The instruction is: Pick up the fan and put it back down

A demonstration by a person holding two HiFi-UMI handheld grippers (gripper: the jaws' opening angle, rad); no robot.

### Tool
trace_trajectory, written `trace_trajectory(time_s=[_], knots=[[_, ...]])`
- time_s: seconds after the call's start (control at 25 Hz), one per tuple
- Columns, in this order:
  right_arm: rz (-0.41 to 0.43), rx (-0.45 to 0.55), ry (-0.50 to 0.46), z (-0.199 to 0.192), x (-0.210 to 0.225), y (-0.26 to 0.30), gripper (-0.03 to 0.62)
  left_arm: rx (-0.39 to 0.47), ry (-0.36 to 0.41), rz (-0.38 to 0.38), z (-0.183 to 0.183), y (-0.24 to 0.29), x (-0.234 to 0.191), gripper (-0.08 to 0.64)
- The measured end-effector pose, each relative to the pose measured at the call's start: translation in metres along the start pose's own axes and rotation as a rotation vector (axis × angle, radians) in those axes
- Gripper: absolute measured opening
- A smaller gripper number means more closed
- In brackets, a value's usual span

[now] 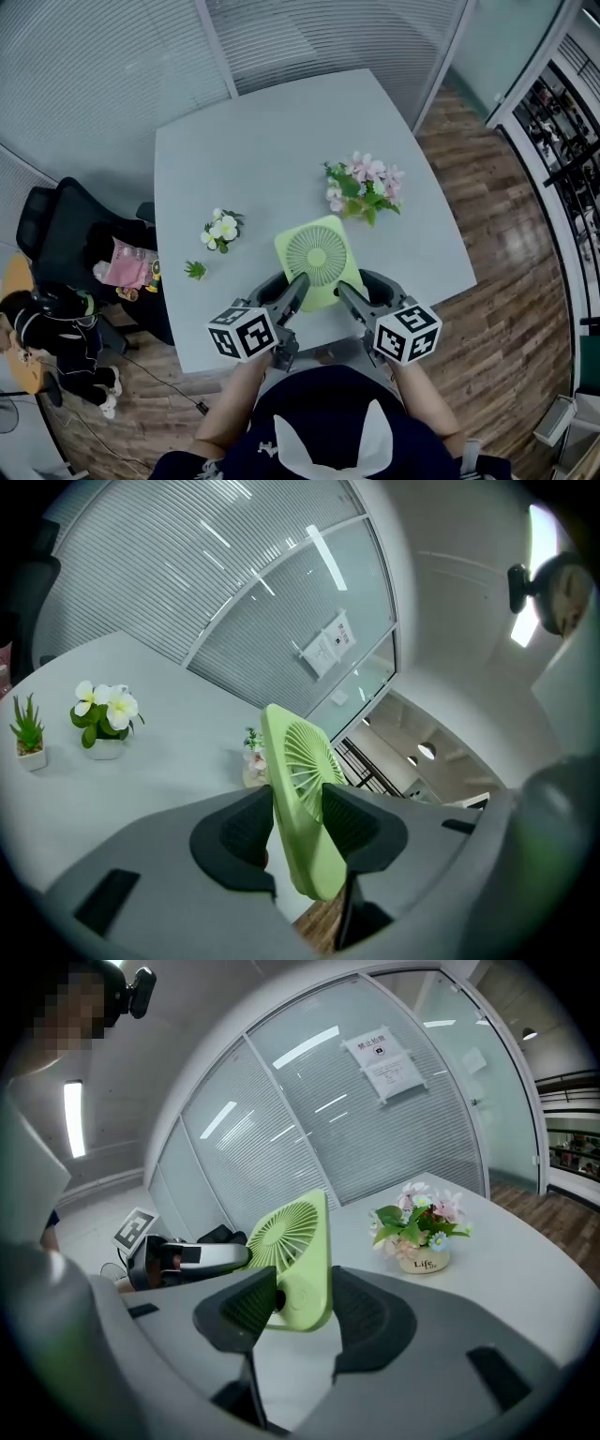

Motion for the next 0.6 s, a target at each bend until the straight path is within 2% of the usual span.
trace_trajectory(time_s=[0.6], knots=[[-0.101, -0.042, 0.052, -0.026, 0.034, -0.009, 0.192, -0.123, -0.053, -0.016, -0.033, 0.036, -0.012, 0.161]])
Point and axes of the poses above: the fingertips, and each gripper's own axes: y forward along the fingers, x to its right, z out of its top, the point moved 4 cm from there along -y, backward along the fingers, and after that the axes turned 7 degrees about x, right-handed, at the moved point
